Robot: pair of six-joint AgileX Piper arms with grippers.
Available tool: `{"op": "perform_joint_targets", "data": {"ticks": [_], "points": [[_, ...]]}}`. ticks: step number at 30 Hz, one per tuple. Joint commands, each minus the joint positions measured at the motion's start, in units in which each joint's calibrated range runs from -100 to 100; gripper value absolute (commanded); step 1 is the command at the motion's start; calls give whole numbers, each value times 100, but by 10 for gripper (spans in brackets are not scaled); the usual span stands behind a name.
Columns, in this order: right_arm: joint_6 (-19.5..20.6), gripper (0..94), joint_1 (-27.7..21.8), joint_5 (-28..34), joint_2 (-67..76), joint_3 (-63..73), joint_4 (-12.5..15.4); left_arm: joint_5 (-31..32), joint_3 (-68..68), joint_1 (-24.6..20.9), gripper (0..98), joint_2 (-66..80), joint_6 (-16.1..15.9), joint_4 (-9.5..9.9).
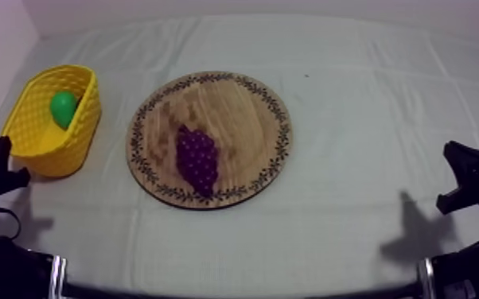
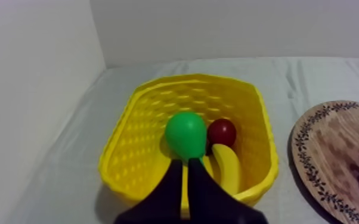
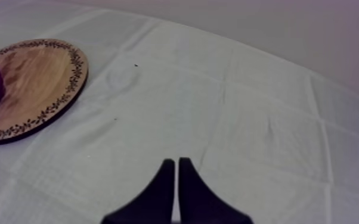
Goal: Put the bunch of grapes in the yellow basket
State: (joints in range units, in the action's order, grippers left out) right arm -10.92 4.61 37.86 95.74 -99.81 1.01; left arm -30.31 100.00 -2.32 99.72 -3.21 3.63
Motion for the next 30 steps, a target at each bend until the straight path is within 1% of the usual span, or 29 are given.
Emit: {"op": "perform_joint_targets", "data": {"ticks": [1, 10, 12, 13, 16, 17, 18, 19, 22, 25, 30], "points": [[0, 4, -2, -4, 1, 3, -1, -129, 0, -140, 1, 2, 1388, -82], [0, 4, -2, -4, 1, 3, -1, -129, 0, -140, 1, 2, 1391, -82], [0, 4, -2, -4, 1, 3, -1, -129, 0, -140, 1, 2, 1335, -84], [0, 4, -2, -4, 1, 3, -1, -129, 0, -140, 1, 2, 1225, -85], [-1, 4, -2, -4, 1, 3, -1, -129, 0, -151, 1, 2, 680, -91], [-2, 4, -2, -4, 1, 3, -1, -129, 0, -156, 1, 2, 548, -103], [-1, 4, -2, -4, 1, 3, -1, -129, 0, -160, 1, 2, 490, -111], [-1, 4, -2, -4, 1, 3, -1, -129, 0, -163, 1, 2, 498, -117], [-3, 4, -2, -4, 1, 3, -1, -129, 0, -167, 14, 2, 741, -126], [-1, 4, -2, -4, 1, 3, -1, -129, 0, -169, 8, 2, 630, -133], [0, 4, -2, -4, 1, 3, -1, -210, -54, -186, 2, 2, 688, -143]]}}
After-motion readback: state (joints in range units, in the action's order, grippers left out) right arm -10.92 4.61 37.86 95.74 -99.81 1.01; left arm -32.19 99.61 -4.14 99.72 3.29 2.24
